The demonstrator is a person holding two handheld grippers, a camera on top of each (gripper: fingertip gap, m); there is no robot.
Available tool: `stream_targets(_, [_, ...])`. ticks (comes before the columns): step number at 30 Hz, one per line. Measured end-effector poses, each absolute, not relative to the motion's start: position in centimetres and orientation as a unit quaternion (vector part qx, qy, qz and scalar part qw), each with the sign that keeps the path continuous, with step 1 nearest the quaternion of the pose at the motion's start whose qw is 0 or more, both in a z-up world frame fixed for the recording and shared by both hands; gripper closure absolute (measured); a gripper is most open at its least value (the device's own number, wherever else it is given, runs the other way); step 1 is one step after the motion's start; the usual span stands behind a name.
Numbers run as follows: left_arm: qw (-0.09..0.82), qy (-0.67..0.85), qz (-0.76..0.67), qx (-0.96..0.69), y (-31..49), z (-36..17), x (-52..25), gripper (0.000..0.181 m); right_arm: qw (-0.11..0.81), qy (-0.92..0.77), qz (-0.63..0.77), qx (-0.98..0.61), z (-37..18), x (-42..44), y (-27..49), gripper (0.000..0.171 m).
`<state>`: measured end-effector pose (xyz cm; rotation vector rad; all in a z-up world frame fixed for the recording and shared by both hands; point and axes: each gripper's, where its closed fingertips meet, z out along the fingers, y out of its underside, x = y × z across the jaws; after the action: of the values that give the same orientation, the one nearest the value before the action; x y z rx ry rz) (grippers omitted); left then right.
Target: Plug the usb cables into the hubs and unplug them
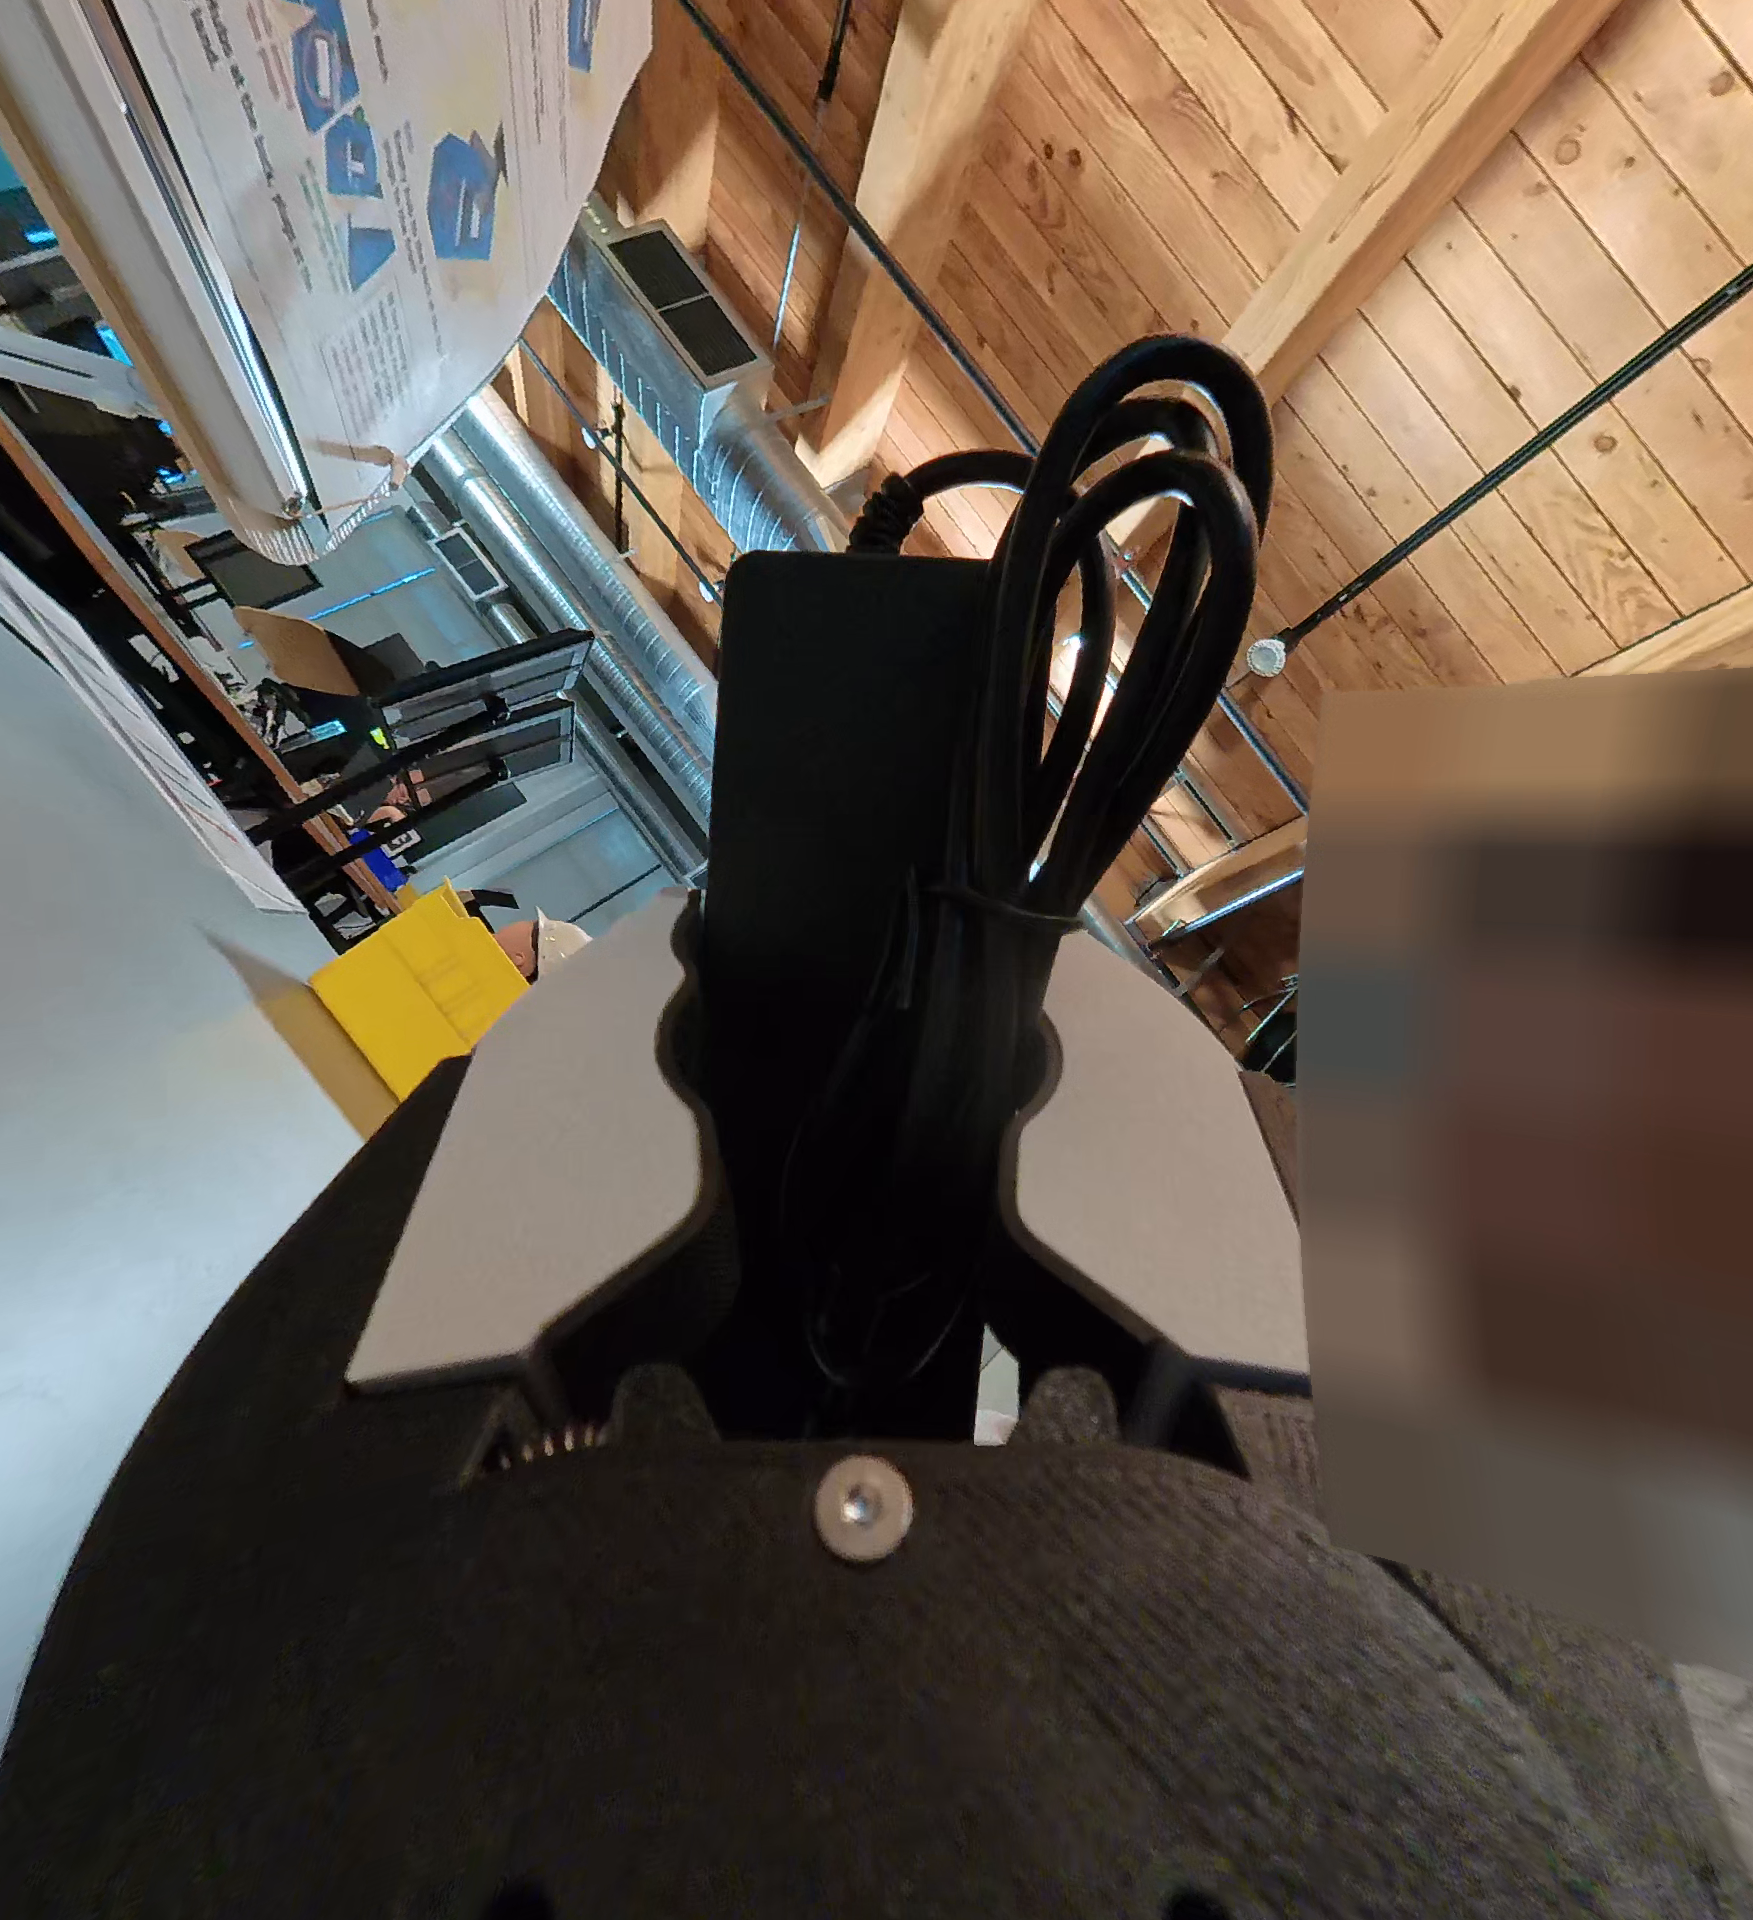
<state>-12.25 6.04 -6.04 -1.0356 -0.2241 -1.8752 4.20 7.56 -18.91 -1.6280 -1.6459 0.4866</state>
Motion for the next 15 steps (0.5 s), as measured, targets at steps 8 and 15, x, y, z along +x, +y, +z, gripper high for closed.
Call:
stream_targets(8, [0.47, -0.092, -0.77, -0.423, 6.0, -6.1, -12.1, 0.12, 0.373, -0.652, 0.201, -0.629, -19.2, 4.5, 7.5, 0.146])
stream_targets(15, [0.467, -0.09, -0.771, -0.423, 6.0, -6.1, -12.0, 0.12, 0.368, -0.66, 0.194, -0.626, -19.6, 4.0, 7.3, 0.154])
